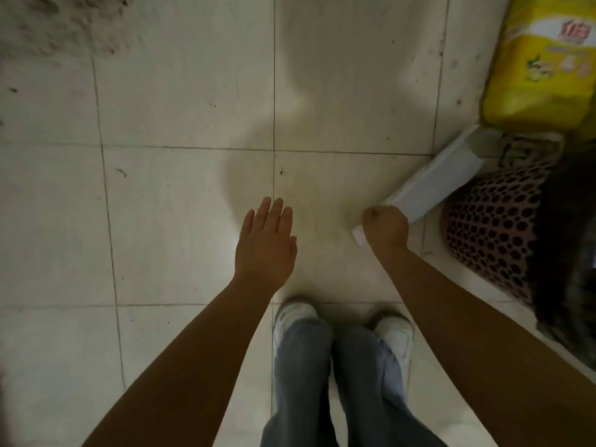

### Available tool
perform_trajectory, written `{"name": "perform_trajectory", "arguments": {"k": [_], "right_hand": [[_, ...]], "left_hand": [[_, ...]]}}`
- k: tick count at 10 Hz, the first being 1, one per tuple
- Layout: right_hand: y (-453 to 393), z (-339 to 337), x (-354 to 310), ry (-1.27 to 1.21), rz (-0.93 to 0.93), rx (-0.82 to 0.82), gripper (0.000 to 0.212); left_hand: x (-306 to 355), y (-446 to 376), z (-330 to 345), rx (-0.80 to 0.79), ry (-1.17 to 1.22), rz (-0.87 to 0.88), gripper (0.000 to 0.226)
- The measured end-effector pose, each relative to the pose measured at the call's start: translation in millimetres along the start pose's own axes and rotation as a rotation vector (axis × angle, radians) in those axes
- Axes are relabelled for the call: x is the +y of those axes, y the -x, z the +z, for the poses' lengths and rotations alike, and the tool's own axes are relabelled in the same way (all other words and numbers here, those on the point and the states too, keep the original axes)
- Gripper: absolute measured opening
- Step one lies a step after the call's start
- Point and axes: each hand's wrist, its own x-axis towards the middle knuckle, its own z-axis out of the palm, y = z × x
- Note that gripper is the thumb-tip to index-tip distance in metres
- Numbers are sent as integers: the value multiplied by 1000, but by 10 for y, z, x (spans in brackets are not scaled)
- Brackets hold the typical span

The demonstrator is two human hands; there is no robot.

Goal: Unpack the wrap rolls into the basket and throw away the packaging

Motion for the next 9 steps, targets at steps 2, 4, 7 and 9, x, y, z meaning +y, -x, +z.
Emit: {"name": "perform_trajectory", "arguments": {"k": [2, 4, 7, 9], "right_hand": [[969, -997, -201, -163, -249, 272, 11], [1933, -2553, -137, -265, -333, 452, 15], [2543, -3373, 1013, -422, 110, 264, 21], [2510, -3452, 1050, -634, 104, -142, 54]], "left_hand": [[438, 533, -711, 26, 14, 9, 55], [1313, 1202, -1842, 60, -10, 149, 55], [2555, 1819, -2419, 32, -125, 344, 56], [2694, 2010, -2546, 34, -301, 330, 59]]}}
